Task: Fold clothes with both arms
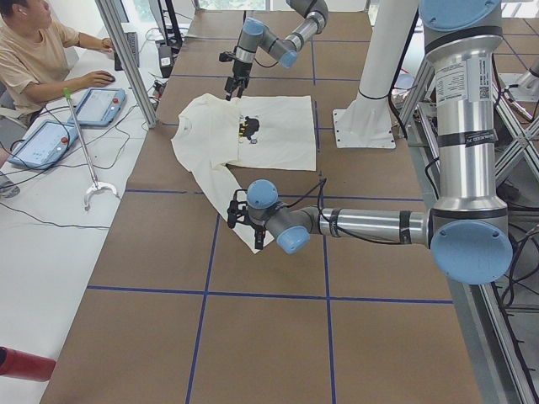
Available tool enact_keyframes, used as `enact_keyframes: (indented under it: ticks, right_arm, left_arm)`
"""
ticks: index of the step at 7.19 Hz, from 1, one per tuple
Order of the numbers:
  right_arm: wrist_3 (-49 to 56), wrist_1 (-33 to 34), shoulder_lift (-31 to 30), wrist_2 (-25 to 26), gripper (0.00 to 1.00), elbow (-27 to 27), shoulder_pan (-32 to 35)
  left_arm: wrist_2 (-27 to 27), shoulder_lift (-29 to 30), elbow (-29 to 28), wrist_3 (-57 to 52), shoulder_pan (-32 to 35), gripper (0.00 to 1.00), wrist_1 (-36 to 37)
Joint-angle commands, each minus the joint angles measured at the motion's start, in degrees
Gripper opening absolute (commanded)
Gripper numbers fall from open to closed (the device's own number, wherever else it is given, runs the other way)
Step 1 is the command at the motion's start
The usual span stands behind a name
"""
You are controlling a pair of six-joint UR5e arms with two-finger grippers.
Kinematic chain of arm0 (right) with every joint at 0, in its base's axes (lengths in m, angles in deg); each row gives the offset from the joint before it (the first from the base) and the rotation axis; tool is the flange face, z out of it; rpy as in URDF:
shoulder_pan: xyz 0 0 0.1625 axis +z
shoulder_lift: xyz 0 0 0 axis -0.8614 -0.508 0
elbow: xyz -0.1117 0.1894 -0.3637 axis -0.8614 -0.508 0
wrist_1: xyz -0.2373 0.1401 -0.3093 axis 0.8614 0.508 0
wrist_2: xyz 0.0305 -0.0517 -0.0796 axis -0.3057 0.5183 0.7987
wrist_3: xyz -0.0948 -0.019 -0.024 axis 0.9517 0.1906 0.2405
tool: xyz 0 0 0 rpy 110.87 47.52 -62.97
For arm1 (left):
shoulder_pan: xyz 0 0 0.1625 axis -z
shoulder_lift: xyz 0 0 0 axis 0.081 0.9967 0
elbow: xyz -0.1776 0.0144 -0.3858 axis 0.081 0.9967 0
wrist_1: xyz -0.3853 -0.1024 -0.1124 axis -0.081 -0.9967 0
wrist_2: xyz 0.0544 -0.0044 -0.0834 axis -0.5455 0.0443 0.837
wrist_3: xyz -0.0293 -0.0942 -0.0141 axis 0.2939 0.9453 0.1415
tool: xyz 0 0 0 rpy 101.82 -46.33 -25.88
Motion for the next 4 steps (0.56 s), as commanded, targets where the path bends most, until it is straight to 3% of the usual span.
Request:
enact_keyframes:
  ticks: [1,4]
  right_arm:
    - [0.24,0.15,-2.02,-0.28,0.99,1.92,0.4]
    - [0.24,0.15,-2.02,-0.02,1.0,2.18,0.31]
  left_arm:
    - [-3.14,0.94,-2.74,0.21,-1.31,0.9,-0.44]
    - [-4.74,4.55,-7.58,-0.22,-1.32,0.85,-0.44]
